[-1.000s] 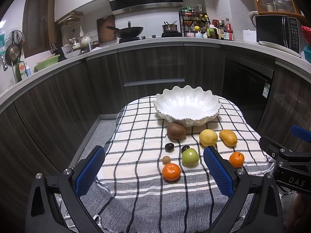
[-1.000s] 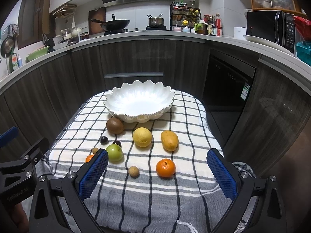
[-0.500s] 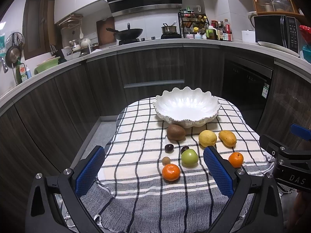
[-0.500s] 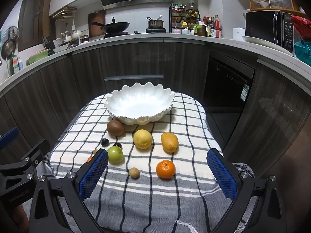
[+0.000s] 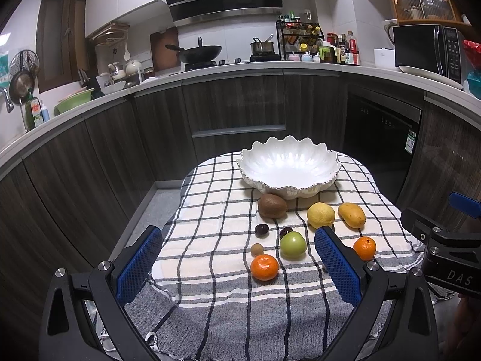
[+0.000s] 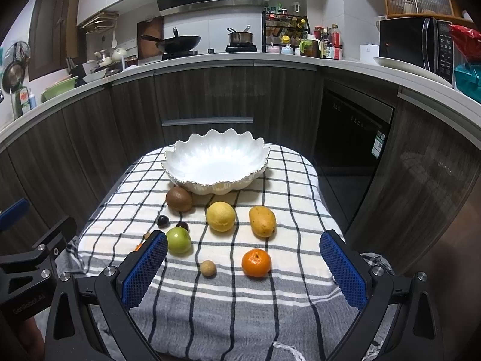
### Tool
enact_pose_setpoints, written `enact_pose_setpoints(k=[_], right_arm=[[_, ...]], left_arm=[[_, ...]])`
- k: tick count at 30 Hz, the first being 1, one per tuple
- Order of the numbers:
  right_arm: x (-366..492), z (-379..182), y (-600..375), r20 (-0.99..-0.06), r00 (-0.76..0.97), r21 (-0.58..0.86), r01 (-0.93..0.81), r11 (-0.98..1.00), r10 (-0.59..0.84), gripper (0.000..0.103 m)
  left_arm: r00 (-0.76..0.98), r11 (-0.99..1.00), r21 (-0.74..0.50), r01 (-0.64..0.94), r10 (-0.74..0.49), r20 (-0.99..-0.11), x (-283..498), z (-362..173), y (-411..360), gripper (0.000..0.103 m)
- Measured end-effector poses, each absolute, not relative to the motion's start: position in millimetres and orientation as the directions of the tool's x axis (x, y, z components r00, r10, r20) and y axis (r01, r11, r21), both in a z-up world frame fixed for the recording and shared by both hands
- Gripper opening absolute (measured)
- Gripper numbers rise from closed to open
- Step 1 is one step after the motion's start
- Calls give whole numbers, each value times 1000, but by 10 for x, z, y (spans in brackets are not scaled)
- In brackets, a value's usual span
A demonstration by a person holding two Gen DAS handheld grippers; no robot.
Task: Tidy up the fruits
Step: 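Grasp a tangerine with the left tool while the right tool grasps another tangerine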
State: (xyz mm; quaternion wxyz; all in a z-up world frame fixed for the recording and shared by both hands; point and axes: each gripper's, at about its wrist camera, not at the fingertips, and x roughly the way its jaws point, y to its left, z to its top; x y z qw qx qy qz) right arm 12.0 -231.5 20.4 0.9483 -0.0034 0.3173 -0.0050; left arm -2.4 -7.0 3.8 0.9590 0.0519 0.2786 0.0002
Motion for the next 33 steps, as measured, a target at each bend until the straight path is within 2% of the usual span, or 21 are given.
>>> enact_pose_setpoints(k=[15,23,33], right_arm=[[255,160,-2297,-603,797,-30,17,999,-32,102],[475,-46,-2311,-643,764,-57,20,998,-52,102],[755,-215,-2333,-659,748,-79,35,996,-79,102]], left_arm=[[850,989,144,18,61,-523,85,57,-105,103],[809,987,155,49,52,-586,332,-156,-132,103],[746,989,107,99,-3,-666,664,-457,-193,103]])
